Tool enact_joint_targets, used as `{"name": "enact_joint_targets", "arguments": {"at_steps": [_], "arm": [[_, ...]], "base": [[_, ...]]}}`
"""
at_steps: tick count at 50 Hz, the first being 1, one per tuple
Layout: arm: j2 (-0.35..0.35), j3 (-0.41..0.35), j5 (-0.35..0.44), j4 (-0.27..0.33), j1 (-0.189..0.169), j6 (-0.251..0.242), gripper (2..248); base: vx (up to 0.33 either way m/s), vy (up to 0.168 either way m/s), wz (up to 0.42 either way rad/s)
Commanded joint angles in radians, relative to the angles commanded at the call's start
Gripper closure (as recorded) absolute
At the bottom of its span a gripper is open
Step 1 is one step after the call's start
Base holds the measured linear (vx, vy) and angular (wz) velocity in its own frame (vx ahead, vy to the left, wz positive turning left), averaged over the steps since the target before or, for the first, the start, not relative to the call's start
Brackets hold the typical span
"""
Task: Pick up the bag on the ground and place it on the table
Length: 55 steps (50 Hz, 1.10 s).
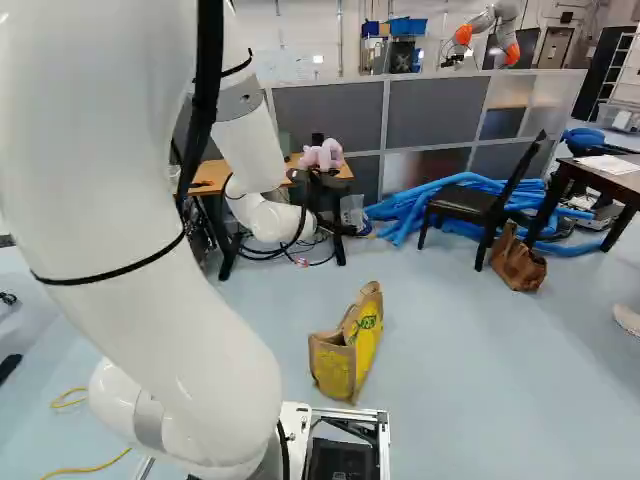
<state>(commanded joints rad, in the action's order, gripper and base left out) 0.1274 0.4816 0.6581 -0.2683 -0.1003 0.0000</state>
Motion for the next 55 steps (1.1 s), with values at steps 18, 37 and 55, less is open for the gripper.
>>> {"name": "enact_joint_targets", "arguments": {"at_steps": [18,37,55], "arm": [[0.086,0.098,-0.103,-0.066,-0.019,0.000,3],[0.172,0.201,-0.219,-0.136,-0.039,0.000,3],[0.245,0.295,-0.329,-0.202,-0.061,0.000,3]], "base": [[0.000,0.000,0.000],[0.000,0.000,0.000],[0.000,0.000,0.000]]}}
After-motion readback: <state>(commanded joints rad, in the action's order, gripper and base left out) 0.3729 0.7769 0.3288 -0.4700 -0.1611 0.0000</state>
